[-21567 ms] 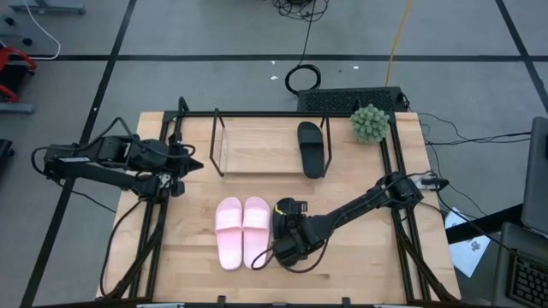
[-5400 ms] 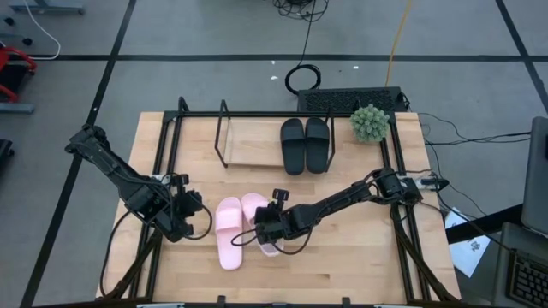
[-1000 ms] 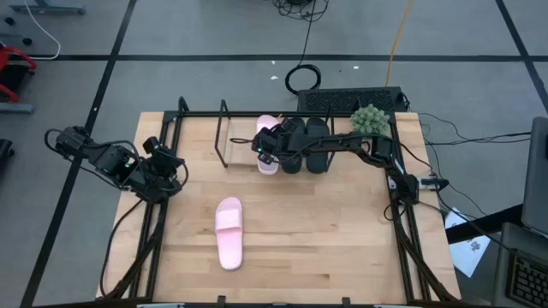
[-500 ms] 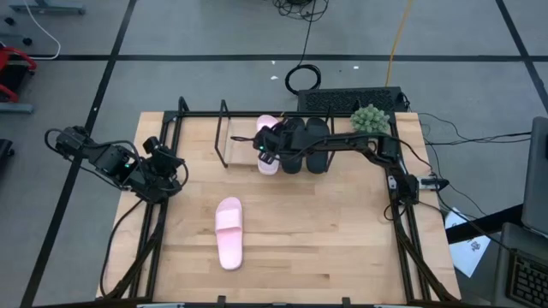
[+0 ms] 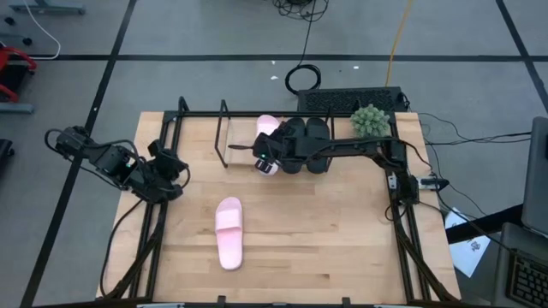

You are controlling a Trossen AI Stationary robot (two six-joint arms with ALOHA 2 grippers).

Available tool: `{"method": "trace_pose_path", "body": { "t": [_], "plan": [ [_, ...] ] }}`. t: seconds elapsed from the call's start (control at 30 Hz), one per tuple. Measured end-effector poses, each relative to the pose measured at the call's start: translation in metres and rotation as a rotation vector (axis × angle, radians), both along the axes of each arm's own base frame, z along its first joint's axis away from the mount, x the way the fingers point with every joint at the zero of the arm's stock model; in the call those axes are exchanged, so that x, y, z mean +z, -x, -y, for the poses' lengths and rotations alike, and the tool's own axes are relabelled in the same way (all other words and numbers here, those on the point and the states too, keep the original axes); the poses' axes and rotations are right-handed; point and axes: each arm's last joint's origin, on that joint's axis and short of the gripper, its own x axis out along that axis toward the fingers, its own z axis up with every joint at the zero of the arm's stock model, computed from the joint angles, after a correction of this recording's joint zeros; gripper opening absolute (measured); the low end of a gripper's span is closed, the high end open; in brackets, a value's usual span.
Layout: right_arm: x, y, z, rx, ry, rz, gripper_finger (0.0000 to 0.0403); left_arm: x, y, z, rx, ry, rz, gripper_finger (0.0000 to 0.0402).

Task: Pick and place slides into the shelf
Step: Put the left pink slide on the shelf

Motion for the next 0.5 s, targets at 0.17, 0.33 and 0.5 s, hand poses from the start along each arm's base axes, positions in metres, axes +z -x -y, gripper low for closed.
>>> {"method": "trace_pose_path", "body": {
  "t": [0.17,0.33,0.5],
  "plan": [
    [0.046,0.014,-0.031,0.067,0.009,0.099,0.0201,-0.004,-0.021,0.014,-0.129,0.090,-0.011,0.0024],
    [0.093,0.035,-0.067,0.153,0.011,0.218,0.0201,-0.023,-0.047,0.038,-0.291,0.178,-0.109,0.0024],
    [0.124,0.056,-0.095,0.207,-0.009,0.314,0.0201,-0.050,-0.069,0.069,-0.380,0.249,-0.217,0.0024]
  ]
}}
